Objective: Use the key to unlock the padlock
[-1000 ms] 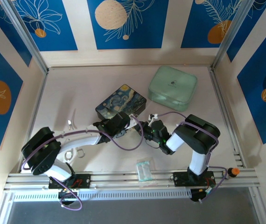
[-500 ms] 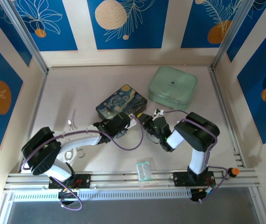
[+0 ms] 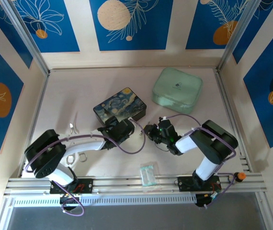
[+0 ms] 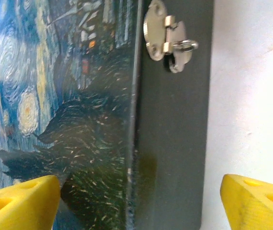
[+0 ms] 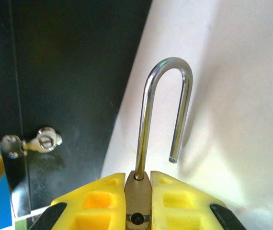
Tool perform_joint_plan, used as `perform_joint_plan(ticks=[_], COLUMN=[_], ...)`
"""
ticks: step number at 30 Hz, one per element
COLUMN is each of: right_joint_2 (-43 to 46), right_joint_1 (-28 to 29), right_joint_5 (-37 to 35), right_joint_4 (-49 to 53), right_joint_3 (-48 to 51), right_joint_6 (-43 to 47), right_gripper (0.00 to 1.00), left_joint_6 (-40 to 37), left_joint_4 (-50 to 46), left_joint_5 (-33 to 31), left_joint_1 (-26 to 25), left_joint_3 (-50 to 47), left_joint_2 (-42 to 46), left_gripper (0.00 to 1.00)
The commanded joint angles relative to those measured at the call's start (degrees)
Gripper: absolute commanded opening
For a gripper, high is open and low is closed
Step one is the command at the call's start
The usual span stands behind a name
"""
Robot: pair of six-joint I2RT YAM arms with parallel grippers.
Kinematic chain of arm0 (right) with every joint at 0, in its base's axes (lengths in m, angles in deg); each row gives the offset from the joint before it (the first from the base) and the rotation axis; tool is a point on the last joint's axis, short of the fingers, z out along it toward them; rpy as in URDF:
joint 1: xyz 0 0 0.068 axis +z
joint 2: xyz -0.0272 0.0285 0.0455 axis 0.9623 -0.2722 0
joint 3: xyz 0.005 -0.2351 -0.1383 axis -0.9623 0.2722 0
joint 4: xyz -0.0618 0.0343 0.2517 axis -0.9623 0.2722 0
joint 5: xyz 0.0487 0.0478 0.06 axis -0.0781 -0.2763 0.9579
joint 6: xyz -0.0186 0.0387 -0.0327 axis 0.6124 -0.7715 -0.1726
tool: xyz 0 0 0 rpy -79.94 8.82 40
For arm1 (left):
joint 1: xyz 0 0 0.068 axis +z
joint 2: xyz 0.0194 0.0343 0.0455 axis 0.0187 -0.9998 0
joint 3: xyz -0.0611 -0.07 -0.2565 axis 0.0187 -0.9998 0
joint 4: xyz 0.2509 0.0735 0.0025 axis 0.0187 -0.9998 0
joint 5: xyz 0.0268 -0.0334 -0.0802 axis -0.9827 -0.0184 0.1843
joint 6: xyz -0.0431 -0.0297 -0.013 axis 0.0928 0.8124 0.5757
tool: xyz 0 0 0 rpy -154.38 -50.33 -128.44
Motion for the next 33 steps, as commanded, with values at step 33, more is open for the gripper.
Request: perform_joint_plan(ticks=[33], right_joint_2=[12.5], right_joint_1=[-15.6], right_joint_5=[27.0], right_joint_4=[61.9], right_joint_3=[-11.3], right_joint_6=[30.8], right_gripper=[0.08], left_joint_6=[23.3], left_joint_4=[-6.3], left_joint_5=[-6.8], left_joint_1=[2.1], left_joint_3=[1.5], left_joint_2=[3.3], left_gripper=[0.94])
